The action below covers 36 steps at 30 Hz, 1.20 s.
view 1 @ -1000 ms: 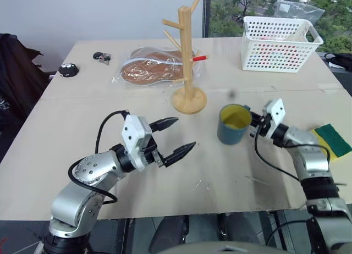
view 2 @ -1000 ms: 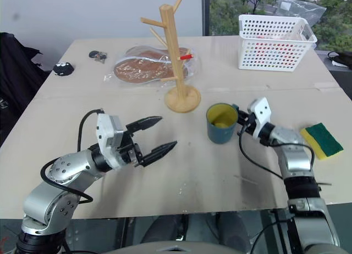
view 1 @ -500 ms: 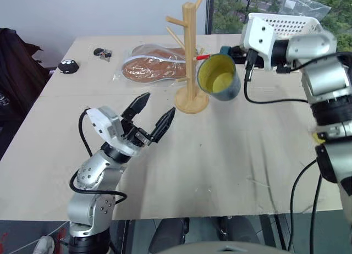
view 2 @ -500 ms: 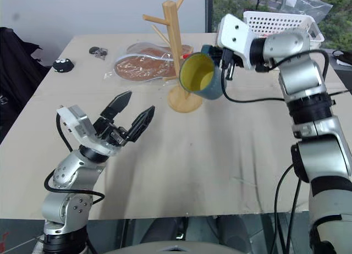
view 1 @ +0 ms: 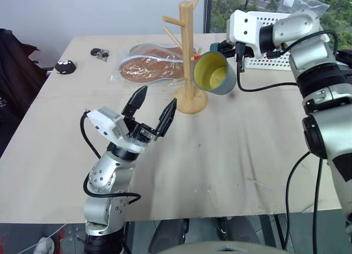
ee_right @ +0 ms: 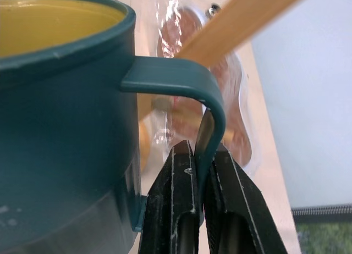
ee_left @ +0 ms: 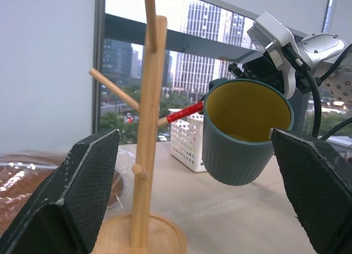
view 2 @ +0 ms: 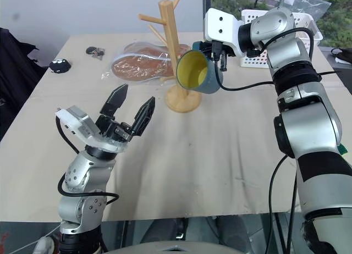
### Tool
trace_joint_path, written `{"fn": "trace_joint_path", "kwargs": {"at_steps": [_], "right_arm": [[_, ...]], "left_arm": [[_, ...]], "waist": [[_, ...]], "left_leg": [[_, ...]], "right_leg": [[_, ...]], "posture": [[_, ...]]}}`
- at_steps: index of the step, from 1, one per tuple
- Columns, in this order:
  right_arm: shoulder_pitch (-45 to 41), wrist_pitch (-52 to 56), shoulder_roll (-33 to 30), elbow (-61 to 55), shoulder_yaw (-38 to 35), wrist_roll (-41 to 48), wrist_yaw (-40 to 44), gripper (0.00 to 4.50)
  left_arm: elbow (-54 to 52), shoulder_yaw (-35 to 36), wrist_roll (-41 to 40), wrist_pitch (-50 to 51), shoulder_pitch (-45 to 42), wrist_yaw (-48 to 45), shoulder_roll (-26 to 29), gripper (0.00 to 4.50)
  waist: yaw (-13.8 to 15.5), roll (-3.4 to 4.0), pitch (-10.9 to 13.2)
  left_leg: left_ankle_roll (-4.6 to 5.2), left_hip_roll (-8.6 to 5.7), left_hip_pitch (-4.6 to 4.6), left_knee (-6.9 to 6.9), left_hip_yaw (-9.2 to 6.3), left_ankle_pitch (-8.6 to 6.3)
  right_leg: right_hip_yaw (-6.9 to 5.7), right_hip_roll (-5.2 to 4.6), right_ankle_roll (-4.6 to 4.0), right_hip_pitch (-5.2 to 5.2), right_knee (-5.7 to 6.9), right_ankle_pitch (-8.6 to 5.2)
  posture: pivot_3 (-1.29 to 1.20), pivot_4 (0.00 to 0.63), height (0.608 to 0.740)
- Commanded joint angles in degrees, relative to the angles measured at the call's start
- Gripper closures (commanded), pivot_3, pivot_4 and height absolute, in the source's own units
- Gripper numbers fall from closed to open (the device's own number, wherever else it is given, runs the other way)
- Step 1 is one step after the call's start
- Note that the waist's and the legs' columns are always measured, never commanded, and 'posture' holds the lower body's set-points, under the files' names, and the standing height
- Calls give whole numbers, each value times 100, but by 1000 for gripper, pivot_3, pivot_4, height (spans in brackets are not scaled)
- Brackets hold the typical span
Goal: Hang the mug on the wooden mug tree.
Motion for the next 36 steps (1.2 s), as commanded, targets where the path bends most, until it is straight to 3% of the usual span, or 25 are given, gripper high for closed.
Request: {"fn": "trace_joint_path", "kwargs": {"at_steps": [1, 10, 14, 20, 26, 36], "right_arm": [[-313, -166, 30, 101, -128, -81, -123, 4473], [-555, -231, 186, 404, -133, -328, -433, 4473], [-600, -206, 224, 422, -158, -372, -553, 3204], [-673, 104, 261, 475, -308, -335, -835, 188], [-710, 725, 267, 405, -518, -156, -698, 78], [-777, 841, 240, 276, -637, -112, -606, 78]], "left_arm": [[-156, -41, 24, -213, 8, 25, -7, 0], [55, -128, 73, -343, -93, -36, 29, 0], [92, -151, 87, -393, -102, -30, 55, 0], [120, -173, 99, -408, -100, -49, 81, 0], [163, -218, 87, -408, -104, -89, 93, 0], [181, -261, 94, -383, -91, -124, 99, 0]], "waist": [[8, 0, 0], [-3, 0, 0], [-5, 1, 0], [-7, 0, 0], [-5, 0, 0], [-9, 0, 0]], "left_leg": [[0, -1, -1, 2, 0, 0], [-2, -1, -13, 4, 10, 1], [-2, -1, -12, 8, 12, 1], [-2, -1, -11, 12, 15, 1], [-2, -1, -11, 13, 17, 1], [-2, -1, -12, 13, 20, 1]], "right_leg": [[0, 0, 0, 0, 0, 0], [11, 2, 0, -27, 24, 0], [14, 4, 0, -28, 30, 0], [18, 11, -1, -30, 37, 0], [22, 11, -1, -31, 40, 0], [25, 13, -1, -35, 43, 0]], "posture": [[0, 150, 740], [0, 150, 740], [0, 150, 740], [0, 150, 740], [0, 150, 740], [0, 150, 740]]}}
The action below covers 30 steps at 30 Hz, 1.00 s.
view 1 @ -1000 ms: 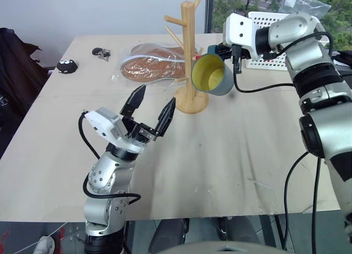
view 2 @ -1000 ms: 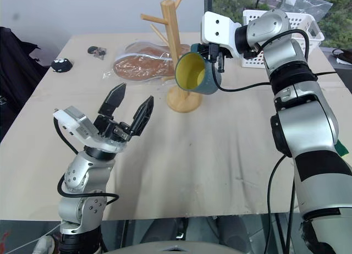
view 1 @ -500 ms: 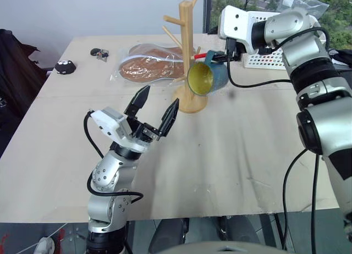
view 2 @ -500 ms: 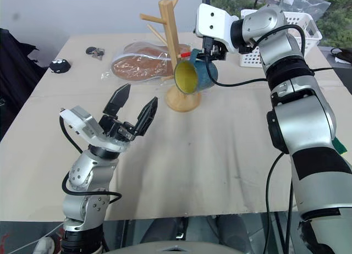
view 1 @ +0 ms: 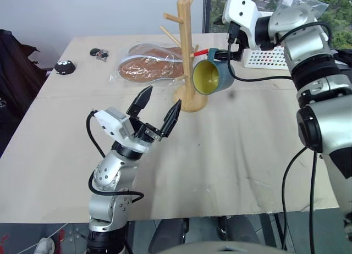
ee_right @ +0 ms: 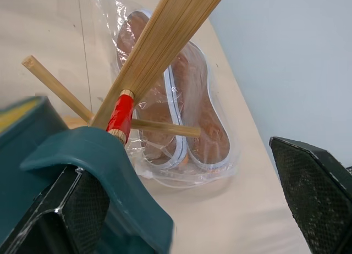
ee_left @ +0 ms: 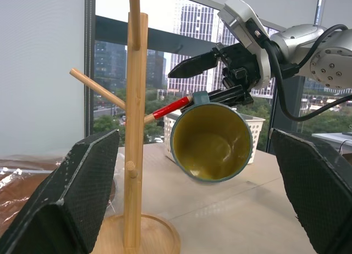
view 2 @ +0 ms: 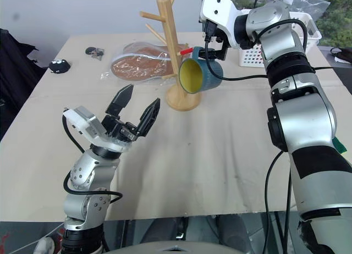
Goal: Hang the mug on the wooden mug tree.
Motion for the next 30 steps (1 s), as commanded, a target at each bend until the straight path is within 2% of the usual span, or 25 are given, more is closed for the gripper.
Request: {"fn": "trace_joint_path", "kwargs": {"at_steps": [1, 21, 22, 25, 28, 30], "right_arm": [[-337, -28, -82, -312, -144, 89, 55, 78], [-390, -319, -110, -228, -25, -137, 536, 78], [-395, -317, -119, -236, -30, -131, 569, 584], [-377, -234, -174, -255, -95, -69, 670, 1712], [-318, -168, -216, -279, -139, -42, 638, 3247], [-259, -147, -246, -308, -151, -27, 634, 3957]], "left_arm": [[-83, -32, -9, -104, 6, -42, 36, 0], [-99, -57, 19, -88, 80, -26, 56, 0], [-94, -62, 21, -90, 79, -29, 57, 0], [-88, -74, 16, -86, 79, -38, 65, 0], [-88, -68, -3, -79, 86, -47, 86, 0], [-80, -80, -7, -75, 76, -47, 98, 0]], "waist": [[0, 0, 0], [0, 0, 0], [0, 0, 0], [0, 0, 0], [2, 0, 0], [2, 0, 0]], "left_leg": [[0, 0, 0, 1, 0, 0], [0, 0, 1, 3, 3, 0], [0, 0, 1, 4, 3, 0], [0, 0, 1, 4, 3, 0], [0, 0, 0, 5, 3, 0], [0, 0, 0, 6, 3, 0]], "right_leg": [[0, 1, 0, 0, 1, 0], [4, 8, 0, -2, 7, 0], [4, 8, 0, -2, 7, 0], [4, 8, 0, -2, 7, 0], [4, 7, 0, -3, 8, 0], [5, 6, 0, -3, 8, 0]], "posture": [[0, 150, 740], [0, 150, 740], [0, 150, 740], [0, 150, 740], [0, 150, 740], [0, 150, 740]]}}
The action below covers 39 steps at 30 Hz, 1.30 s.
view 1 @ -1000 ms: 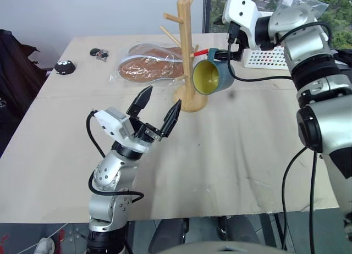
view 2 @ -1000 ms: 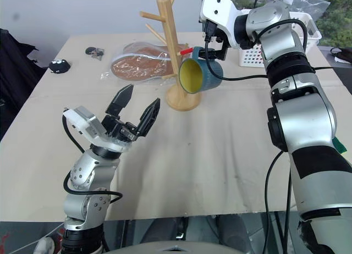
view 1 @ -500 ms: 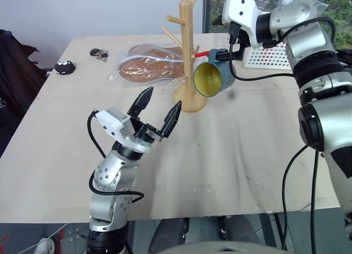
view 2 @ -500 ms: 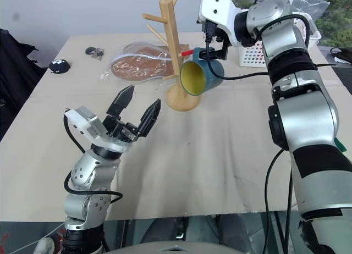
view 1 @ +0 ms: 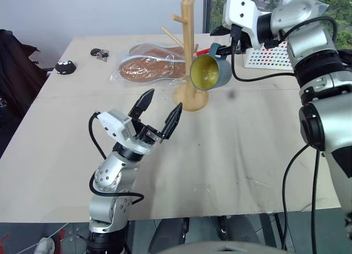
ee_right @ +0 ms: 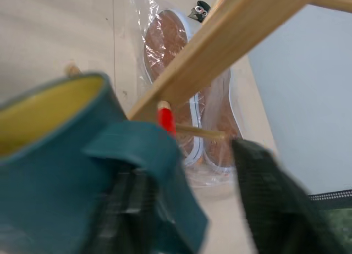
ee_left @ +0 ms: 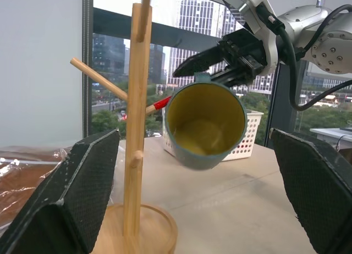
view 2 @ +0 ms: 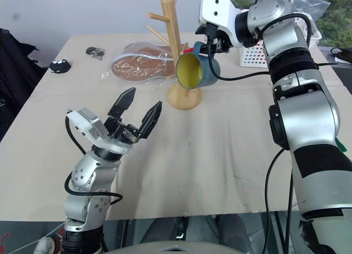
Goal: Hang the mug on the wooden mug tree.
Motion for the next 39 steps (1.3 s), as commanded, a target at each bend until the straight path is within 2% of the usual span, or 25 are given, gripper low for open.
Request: {"fn": "trace_joint_path", "kwargs": {"at_steps": [1, 10, 14, 27, 32, 39], "right_arm": [[-109, 13, -127, -318, -153, 130, -21, 4447], [-113, -89, -261, -409, -151, 212, 271, 4479], [-62, -698, -300, -356, 11, 89, 548, 4479], [-289, -1254, 38, 195, 171, -235, 269, 4479], [-394, -1313, 113, 205, -79, 136, 984, 4479], [-499, -1540, 91, 261, -174, 227, 1077, 4479]], "left_arm": [[-117, -3, -22, -72, -17, -33, 41, 0], [-68, 13, -64, -63, -86, -81, 81, 0], [-71, -2, -103, -71, -105, -84, 52, 0], [-119, -35, -143, -85, -86, -82, 46, 0], [-165, -37, -101, -108, -29, -39, 32, 0], [-206, -65, -67, -122, 54, 4, 14, 0]], "waist": [[0, 0, 0], [0, 0, 0], [-1, 0, 0], [2, 0, 0], [-4, 0, 0], [-4, 0, 0]], "left_leg": [[0, 0, 0, 1, 1, 0], [0, 0, 0, 2, 2, 0], [0, 0, 0, 2, 2, 0], [0, 1, 2, 3, 3, 0], [0, 0, 1, 4, 3, 0], [0, 1, 2, 5, 3, 0]], "right_leg": [[0, 0, 0, 0, 0, 0], [1, 0, 0, 0, 2, 0], [1, 1, 0, 0, 2, 0], [3, 1, 0, -1, 5, 0], [3, 2, 0, -2, 5, 0], [3, 1, 0, -1, 6, 0]], "posture": [[0, 150, 740], [0, 150, 740], [0, 150, 740], [0, 150, 740], [0, 150, 740], [0, 150, 740]]}}
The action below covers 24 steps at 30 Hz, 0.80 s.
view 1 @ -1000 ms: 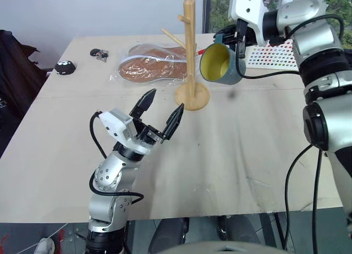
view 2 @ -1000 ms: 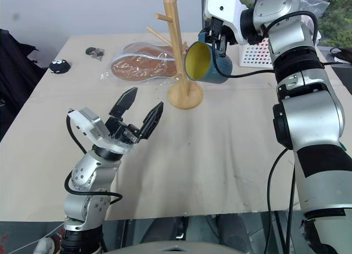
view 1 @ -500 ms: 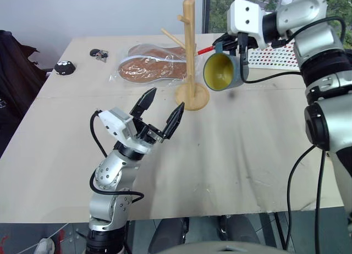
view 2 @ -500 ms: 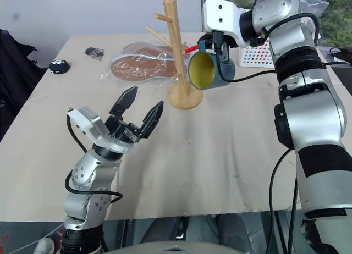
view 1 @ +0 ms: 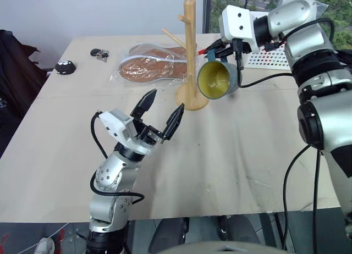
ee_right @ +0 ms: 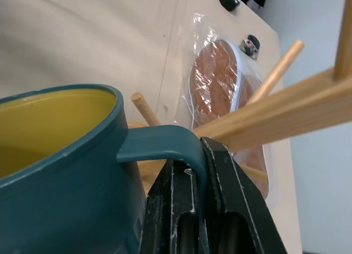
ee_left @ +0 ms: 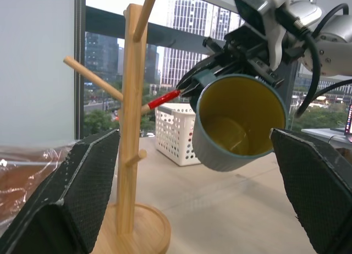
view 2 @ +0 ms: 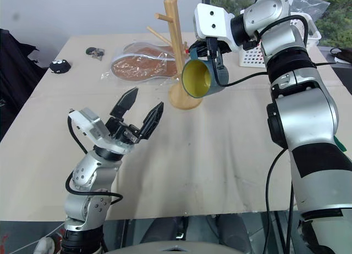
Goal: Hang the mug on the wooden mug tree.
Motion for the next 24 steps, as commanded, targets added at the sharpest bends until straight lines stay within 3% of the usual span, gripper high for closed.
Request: {"fn": "trace_joint_path", "kwargs": {"at_steps": [1, 24], "right_arm": [[-379, -153, -49, -88, -213, 156, -43, 4479], [-387, -244, 8, 208, -341, 121, -893, 4479]], "left_arm": [[-229, 3, 35, -122, 18, 41, -6, 0], [-235, 18, -14, -102, 45, 38, 86, 0]], "waist": [[0, 0, 0], [-3, 0, 0]], "left_leg": [[0, 0, 0, 0, 0, 0], [0, 0, 0, 0, 1, 0]], "right_leg": [[0, 0, 0, 0, 0, 0], [0, -6, 0, 0, 0, 0]], "posture": [[0, 150, 740], [0, 150, 740]]}}
